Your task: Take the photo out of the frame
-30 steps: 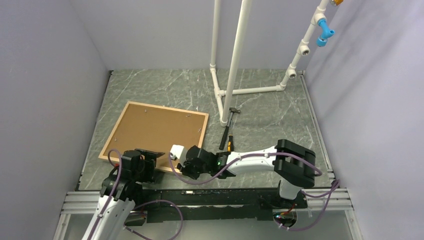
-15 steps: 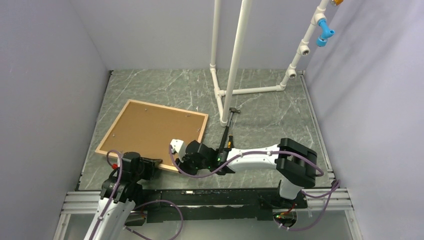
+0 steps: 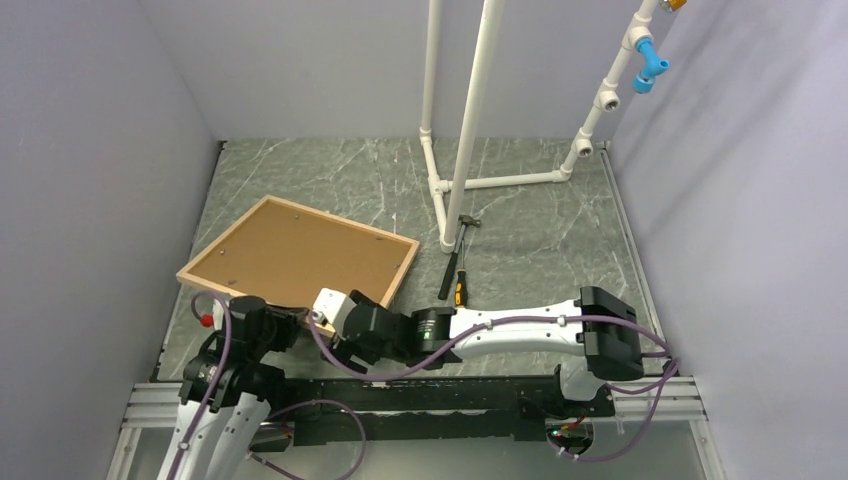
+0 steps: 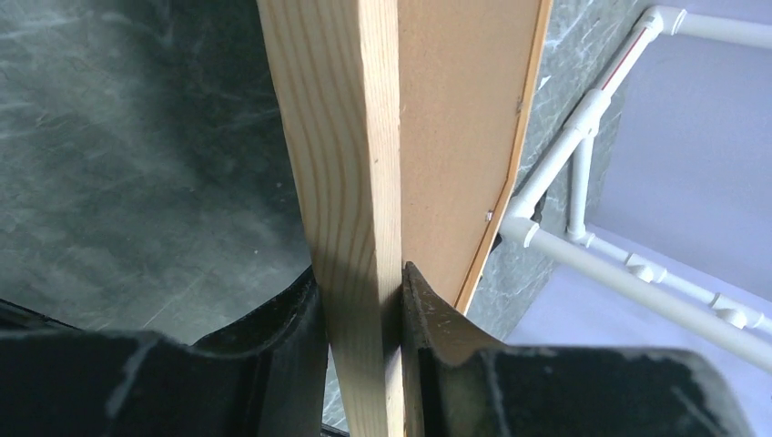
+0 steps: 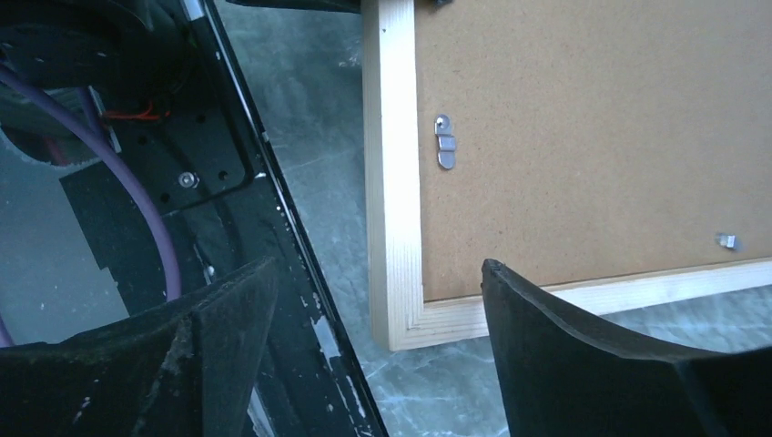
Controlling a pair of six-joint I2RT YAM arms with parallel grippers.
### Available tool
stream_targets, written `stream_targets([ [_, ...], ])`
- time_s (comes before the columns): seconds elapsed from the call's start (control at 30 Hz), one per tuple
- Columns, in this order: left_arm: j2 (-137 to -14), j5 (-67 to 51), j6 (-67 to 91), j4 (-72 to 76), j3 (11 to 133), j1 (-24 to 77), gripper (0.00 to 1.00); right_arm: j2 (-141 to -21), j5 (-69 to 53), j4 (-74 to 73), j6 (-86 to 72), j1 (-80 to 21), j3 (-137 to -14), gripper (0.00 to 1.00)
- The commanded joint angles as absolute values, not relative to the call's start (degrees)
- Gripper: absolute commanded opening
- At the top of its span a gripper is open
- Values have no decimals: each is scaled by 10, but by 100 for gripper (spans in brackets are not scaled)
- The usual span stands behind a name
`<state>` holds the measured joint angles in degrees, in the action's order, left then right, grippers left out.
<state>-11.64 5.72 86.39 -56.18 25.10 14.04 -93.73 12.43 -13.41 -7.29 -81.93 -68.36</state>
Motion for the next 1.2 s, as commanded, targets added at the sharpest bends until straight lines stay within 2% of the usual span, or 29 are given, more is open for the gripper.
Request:
stream_targets([
  [0.0, -143, 78, 778, -552, 315, 141, 9, -925, 271, -215, -54, -850, -756, 88],
  [0.23, -194, 73, 743, -561, 363, 141, 0, -1029, 425, -273, -5, -915, -860, 92],
  [0.43, -200, 65, 744, -560, 369, 141, 0, -1099, 513, -317, -5, -935, -931, 90],
  [0.77, -183, 70, 767, -588, 375, 141, 0, -1114, 628, -218, 57, -935, -865, 86],
  [0.9, -178, 79, 778, -602, 383, 142, 0, -1090, 621, -108, 117, -936, -802, 85],
  [1.17, -179, 75, 823, -646, 409, 141, 0, -1060, 634, 20, 181, -937, -731, 82],
])
